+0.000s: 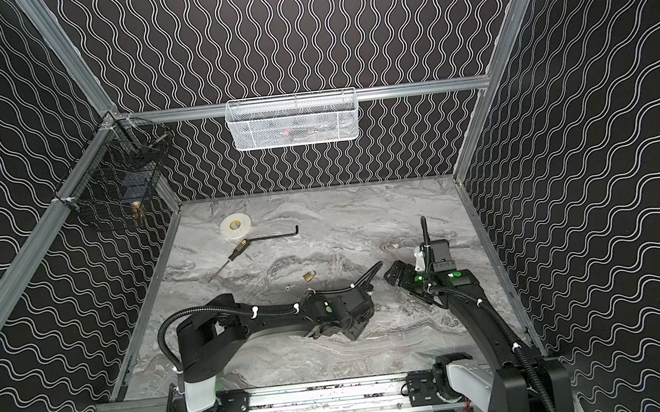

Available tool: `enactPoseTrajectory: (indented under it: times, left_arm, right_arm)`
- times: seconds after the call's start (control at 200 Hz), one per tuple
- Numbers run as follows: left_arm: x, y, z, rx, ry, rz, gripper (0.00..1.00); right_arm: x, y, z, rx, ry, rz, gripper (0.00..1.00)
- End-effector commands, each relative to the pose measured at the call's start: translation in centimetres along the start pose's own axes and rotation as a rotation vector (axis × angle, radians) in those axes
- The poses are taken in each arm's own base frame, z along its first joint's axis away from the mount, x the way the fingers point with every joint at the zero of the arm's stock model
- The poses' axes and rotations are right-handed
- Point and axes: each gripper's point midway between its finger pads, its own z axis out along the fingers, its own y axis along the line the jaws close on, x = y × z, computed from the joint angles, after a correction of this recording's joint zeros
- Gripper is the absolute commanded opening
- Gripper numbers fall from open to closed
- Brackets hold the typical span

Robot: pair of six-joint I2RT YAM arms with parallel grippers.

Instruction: Unlock with the key

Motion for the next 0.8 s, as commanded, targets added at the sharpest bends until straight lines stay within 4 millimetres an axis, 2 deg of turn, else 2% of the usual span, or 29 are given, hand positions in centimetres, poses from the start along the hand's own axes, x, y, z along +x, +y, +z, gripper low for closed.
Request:
enactPoseTrajectory:
  times: [0.0, 0.12, 0.175, 0.26, 0.36, 0.505, 0.636, 0.796]
  left_arm:
    - [0.9, 0.3, -0.3, -0.007, 0.038, -0.004, 0.77]
    - [-0.6, 0.3, -1.3, 0.016, -0.002, -0.04, 0.81]
    - [-1.6, 0.5, -2.2, 0.027, -0.038, -0.069, 0.87]
    - [-2.7, 1.5, -3.6, 0.036, -0.088, -0.132, 0.9]
    - [-3.6, 3.5, -5.7, 0.021, -0.129, -0.209, 0.9]
    - [-5.0, 6.2, -9.9, 0.023, -0.261, -0.315, 0.93]
    - [-4.5, 10.3, -13.3, -0.02, -0.33, -0.456, 0.94]
    - [-3.1, 14.4, -16.6, -0.078, -0.393, -0.543, 0.96]
  right_arm:
    - [-0.5, 0.6, -0.2, -0.025, -0.017, -0.009, 0.98]
    - [-0.8, 1.0, -0.4, -0.027, -0.013, -0.026, 0.97]
    - [-1.0, 1.2, -0.7, -0.027, -0.017, -0.037, 0.97]
    - [-1.5, 1.7, -1.1, -0.031, -0.031, -0.051, 0.97]
    - [-2.0, 2.7, -1.8, -0.056, -0.037, -0.066, 0.96]
    - [-2.6, 4.1, -2.4, -0.085, -0.046, -0.088, 0.96]
    - [-2.4, 5.9, -1.9, -0.087, -0.015, -0.133, 0.95]
    - [-0.8, 9.1, -0.3, -0.051, 0.022, -0.257, 0.95]
